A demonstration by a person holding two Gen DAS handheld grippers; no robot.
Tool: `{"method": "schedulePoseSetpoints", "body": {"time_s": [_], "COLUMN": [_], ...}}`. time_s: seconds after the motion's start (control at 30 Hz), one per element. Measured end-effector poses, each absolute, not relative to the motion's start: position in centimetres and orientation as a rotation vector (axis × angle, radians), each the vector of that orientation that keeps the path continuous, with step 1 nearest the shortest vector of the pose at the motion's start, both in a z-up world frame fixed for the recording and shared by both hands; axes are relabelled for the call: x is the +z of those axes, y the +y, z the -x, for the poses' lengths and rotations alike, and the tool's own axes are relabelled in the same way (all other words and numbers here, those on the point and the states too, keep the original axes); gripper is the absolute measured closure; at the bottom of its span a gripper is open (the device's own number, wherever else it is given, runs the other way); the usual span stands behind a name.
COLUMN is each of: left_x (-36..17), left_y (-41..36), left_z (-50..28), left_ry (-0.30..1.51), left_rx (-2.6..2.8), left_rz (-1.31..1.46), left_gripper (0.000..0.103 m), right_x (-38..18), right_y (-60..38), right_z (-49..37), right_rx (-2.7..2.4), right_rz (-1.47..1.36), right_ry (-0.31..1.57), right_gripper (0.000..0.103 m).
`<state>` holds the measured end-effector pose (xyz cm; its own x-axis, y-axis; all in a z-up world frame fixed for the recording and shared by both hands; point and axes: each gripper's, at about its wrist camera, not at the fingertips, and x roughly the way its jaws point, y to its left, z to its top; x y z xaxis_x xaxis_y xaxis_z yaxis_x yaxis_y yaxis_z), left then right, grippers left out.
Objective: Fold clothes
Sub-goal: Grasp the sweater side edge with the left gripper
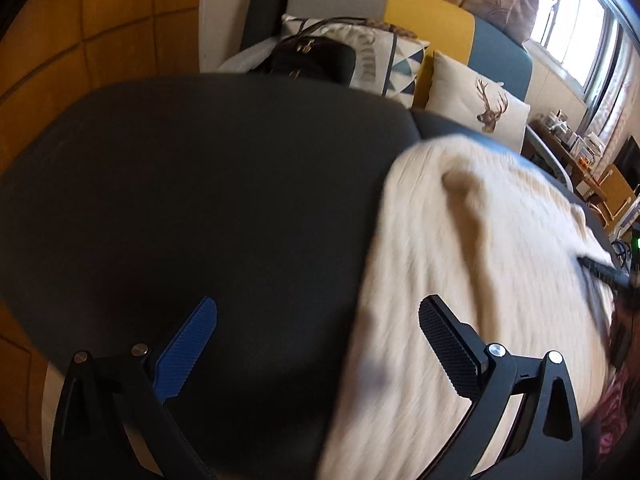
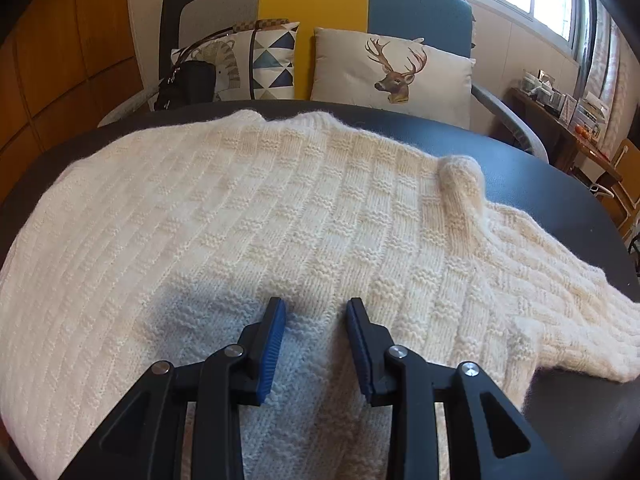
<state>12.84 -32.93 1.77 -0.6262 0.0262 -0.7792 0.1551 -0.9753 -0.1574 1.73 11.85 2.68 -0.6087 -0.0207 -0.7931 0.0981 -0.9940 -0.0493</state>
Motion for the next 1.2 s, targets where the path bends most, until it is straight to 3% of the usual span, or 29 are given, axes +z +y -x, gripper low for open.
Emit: {"method": "schedulePoseSetpoints", "body": {"time_s": [0.17,0.4,0.53,0.67,0.8,0.9,0.97,1.0,1.03,1.1,1.2], "left_x": [-0.1,-0.4,-0.9,-1.0,-0.6,-0.3,-0.1,0.0,0.2,0.8,1.9], "left_y": [-32.8,-29.5,-27.0,-26.7,-26.4,-26.4,-26.7,-26.8,-27.2,-28.1,-29.5], "left_z": [-17.1,-18.8,-18.9,-19.0,-19.1,-18.9,-18.6,-18.5,-18.4,-18.5,-17.8], "left_ry": [0.372,0.188,-0.043,-0.015,-0.009,0.006,0.056,0.089,0.151,0.258,0.276], "left_rx": [-2.827,-2.983,-2.983,-2.959,-2.985,-3.008,-3.016,-3.017,-3.020,-3.008,-2.975], "left_rz": [-1.376,-1.331,-1.316,-1.308,-1.314,-1.320,-1.333,-1.341,-1.363,-1.416,-1.415], "left_gripper": [0.000,0.000,0.000,0.001,0.019,0.033,0.048,0.068,0.079,0.082,0.084], "right_x": [5.6,6.0,5.4,4.8,3.3,1.8,1.8,1.7,1.7,1.6,1.5], "right_y": [8.8,-0.8,-6.3,-9.4,-9.3,-9.4,-9.7,-9.8,-9.8,-9.7,-9.1], "right_z": [-2.3,-2.7,-2.8,0.0,4.2,5.9,6.0,5.9,5.8,5.7,5.9], "right_rx": [-2.723,-2.337,-2.255,-2.303,-2.411,-2.423,-2.435,-2.441,-2.446,-2.448,-2.435], "right_rz": [-1.180,-1.042,-0.992,-1.003,-1.114,-1.181,-1.166,-1.161,-1.156,-1.151,-1.149], "right_ry": [0.038,-0.001,0.128,0.154,0.049,0.045,0.070,0.090,0.101,0.093,0.052], "right_gripper": [0.071,0.071,0.071,0.071,0.071,0.066,0.064,0.064,0.064,0.064,0.063]}}
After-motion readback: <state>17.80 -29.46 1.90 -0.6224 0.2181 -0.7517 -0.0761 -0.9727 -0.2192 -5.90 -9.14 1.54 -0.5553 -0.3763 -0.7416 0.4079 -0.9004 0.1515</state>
